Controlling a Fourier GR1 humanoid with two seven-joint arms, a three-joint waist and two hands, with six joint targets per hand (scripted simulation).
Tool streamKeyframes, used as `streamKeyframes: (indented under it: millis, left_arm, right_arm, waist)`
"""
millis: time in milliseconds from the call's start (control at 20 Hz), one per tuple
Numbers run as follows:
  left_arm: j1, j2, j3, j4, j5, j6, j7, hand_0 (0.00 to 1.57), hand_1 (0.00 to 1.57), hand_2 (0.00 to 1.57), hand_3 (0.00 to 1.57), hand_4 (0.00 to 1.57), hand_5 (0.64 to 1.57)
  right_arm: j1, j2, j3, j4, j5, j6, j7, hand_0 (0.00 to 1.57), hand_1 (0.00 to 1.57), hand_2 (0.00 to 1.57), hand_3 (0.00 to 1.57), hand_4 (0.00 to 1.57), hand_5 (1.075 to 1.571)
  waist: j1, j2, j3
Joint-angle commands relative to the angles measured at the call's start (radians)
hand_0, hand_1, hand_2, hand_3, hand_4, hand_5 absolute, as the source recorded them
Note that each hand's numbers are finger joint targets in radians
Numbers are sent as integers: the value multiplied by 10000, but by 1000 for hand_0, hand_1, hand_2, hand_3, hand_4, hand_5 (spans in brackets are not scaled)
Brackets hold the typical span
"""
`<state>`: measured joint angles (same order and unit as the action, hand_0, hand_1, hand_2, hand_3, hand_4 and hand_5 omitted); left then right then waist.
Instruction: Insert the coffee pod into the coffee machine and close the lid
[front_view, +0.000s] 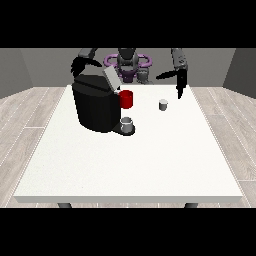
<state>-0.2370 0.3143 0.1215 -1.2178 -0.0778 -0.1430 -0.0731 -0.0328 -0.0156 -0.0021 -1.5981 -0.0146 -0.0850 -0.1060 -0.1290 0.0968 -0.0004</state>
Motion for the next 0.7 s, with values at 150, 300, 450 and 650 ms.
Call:
streamKeyframes:
  millis: [150,300,450,650]
  left_arm:
    - [-1464,351,328,2013,-582,162,-86,0,0,0,0,0,1571]
    - [-1190,222,-129,2360,-1140,171,-838,0,0,0,0,0,1571]
    - [-1394,91,-525,2514,-1704,333,-281,0,0,0,0,0,1571]
    - [-2039,-64,-857,2439,-2148,364,337,0,0,459,0,0,1571]
  right_arm:
    - [-754,144,78,156,236,-404,273,0,0,0,0,283,1571]
    - [-1024,-203,-256,582,-33,-308,432,0,0,0,0,340,1571]
    - [-663,132,-64,1129,138,-481,-124,0,0,0,0,352,1571]
    - [-1734,-336,-865,2127,-245,-389,297,0,0,0,0,372,1571]
  waist:
    - [-36,435,1]
    - [188,645,1]
    - [219,360,3]
    - [584,388,6]
